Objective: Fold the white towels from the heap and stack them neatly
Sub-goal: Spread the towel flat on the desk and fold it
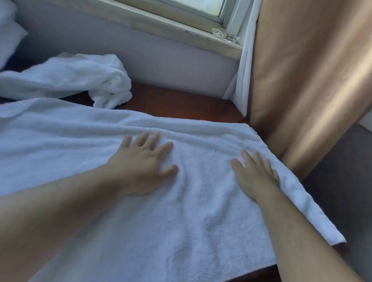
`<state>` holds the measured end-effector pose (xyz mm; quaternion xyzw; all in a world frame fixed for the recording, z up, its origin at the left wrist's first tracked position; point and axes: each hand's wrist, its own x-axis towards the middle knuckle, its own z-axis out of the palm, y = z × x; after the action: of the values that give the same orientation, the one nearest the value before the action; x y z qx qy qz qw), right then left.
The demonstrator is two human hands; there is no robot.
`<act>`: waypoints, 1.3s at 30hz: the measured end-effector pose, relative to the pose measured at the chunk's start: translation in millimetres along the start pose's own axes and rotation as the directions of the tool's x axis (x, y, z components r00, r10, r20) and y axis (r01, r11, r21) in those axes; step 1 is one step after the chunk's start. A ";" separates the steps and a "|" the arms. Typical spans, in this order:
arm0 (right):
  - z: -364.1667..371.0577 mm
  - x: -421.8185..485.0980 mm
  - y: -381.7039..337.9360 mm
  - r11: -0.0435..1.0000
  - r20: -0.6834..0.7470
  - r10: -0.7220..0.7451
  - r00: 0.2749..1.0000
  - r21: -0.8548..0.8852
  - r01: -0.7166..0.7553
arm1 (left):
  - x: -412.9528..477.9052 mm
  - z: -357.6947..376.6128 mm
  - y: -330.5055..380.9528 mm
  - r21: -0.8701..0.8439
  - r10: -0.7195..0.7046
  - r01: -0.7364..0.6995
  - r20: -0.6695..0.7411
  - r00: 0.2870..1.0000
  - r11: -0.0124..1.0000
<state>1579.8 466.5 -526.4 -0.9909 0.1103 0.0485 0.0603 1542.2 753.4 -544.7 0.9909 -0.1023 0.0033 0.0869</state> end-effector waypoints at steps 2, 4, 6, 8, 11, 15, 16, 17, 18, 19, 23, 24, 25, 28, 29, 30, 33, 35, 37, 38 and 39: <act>-0.7 -4.0 -2.2 1.000 0.002 0.024 1.000 0.014 -0.024 | 3.4 0.8 -1.8 0.001 0.009 -0.009 0.006 1.000 1.000; -0.3 -12.3 -4.1 0.998 0.006 0.058 0.998 0.007 -0.058 | 2.5 -0.3 -6.9 0.020 0.039 -0.038 -0.018 0.999 0.999; 0.3 -22.8 -6.8 0.996 0.019 0.086 0.996 -0.014 -0.085 | -3.2 -3.0 -12.0 0.027 0.074 -0.074 -0.011 0.997 0.997; -1.4 -29.4 -10.0 0.993 0.019 0.109 0.994 -0.044 -0.108 | -9.5 -5.0 -16.4 0.019 0.092 -0.093 0.030 0.995 0.996; -11.0 -25.7 -20.3 0.995 -0.065 0.081 0.995 -0.059 -0.085 | -5.5 -14.4 -19.3 -0.058 0.086 -0.082 0.072 0.994 0.995; -10.6 -3.8 -57.7 0.966 -0.173 -0.197 0.965 0.133 0.221 | 20.7 -26.7 -16.8 -0.067 0.095 -0.100 -0.081 0.992 0.993; -8.8 4.4 -67.8 0.957 -0.171 -0.221 0.960 0.150 0.247 | 26.8 -25.2 -15.2 -0.038 0.092 -0.095 -0.067 0.993 0.995; -7.1 12.0 -76.3 0.960 -0.146 -0.213 0.966 0.155 0.235 | 31.7 -21.5 -13.3 -0.018 0.076 -0.077 -0.027 0.997 0.997; -4.6 19.7 -81.9 0.970 -0.102 -0.181 0.978 0.147 0.195 | 35.9 -16.2 -11.0 -0.002 0.055 -0.055 0.020 0.998 0.998; -1.5 26.9 -84.3 0.982 -0.056 -0.141 0.988 0.121 0.147 | 39.7 -10.8 -9.0 0.011 0.038 -0.039 0.053 0.998 0.999; -0.8 46.0 -85.1 0.999 -0.048 -0.024 0.999 -0.026 0.023 | 59.6 -12.6 -5.8 0.060 0.072 -0.069 -0.050 0.996 0.996; -4.9 50.6 -90.1 1.000 -0.087 -0.004 0.996 -0.028 0.002 | 66.1 -16.4 -6.4 0.064 0.077 -0.070 -0.111 0.991 0.995; -8.7 55.9 -97.0 1.000 -0.129 0.002 0.992 -0.010 -0.003 | 72.4 -17.3 -7.7 0.064 0.075 -0.065 -0.162 0.984 0.996; -6.9 67.5 -114.7 0.987 -0.145 -0.145 0.979 0.055 0.154 | 81.3 -4.7 -10.9 0.045 0.056 -0.051 -0.118 0.991 0.998; -0.9 68.3 -117.0 0.978 -0.100 -0.194 0.976 0.056 0.201 | 82.1 -1.0 -12.0 0.033 0.045 -0.043 -0.065 0.997 0.999; 5.2 68.8 -116.8 0.975 -0.057 -0.213 0.975 0.057 0.216 | 83.5 0.4 -13.2 0.024 0.040 -0.039 -0.030 0.999 0.999; 14.0 74.9 -110.2 0.973 -0.046 -0.219 0.975 0.063 0.221 | 88.1 -4.0 -20.4 -0.022 0.054 -0.055 -0.014 0.998 0.998; 12.3 74.6 -107.7 0.969 -0.099 -0.228 0.969 0.079 0.236 | 88.5 -7.5 -26.8 -0.063 0.058 -0.063 -0.082 0.995 0.996; 9.6 73.2 -104.4 0.971 -0.142 -0.198 0.970 0.107 0.214 | 86.1 -7.0 -31.8 -0.075 0.020 -0.031 -0.147 0.989 0.997; 8.7 71.8 -103.0 0.979 -0.138 -0.168 0.976 0.096 0.182 | 84.8 -6.1 -33.6 -0.063 -0.011 0.002 -0.142 0.990 0.998; 8.1 69.4 -102.4 0.987 -0.117 -0.136 0.984 0.068 0.145 | 84.8 -5.4 -34.3 -0.039 -0.037 0.033 -0.108 0.993 0.999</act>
<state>1669.4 551.9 -530.9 -0.9943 0.0451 -0.0156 0.0950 1632.2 770.3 -543.2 0.9891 -0.0800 0.0539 0.1108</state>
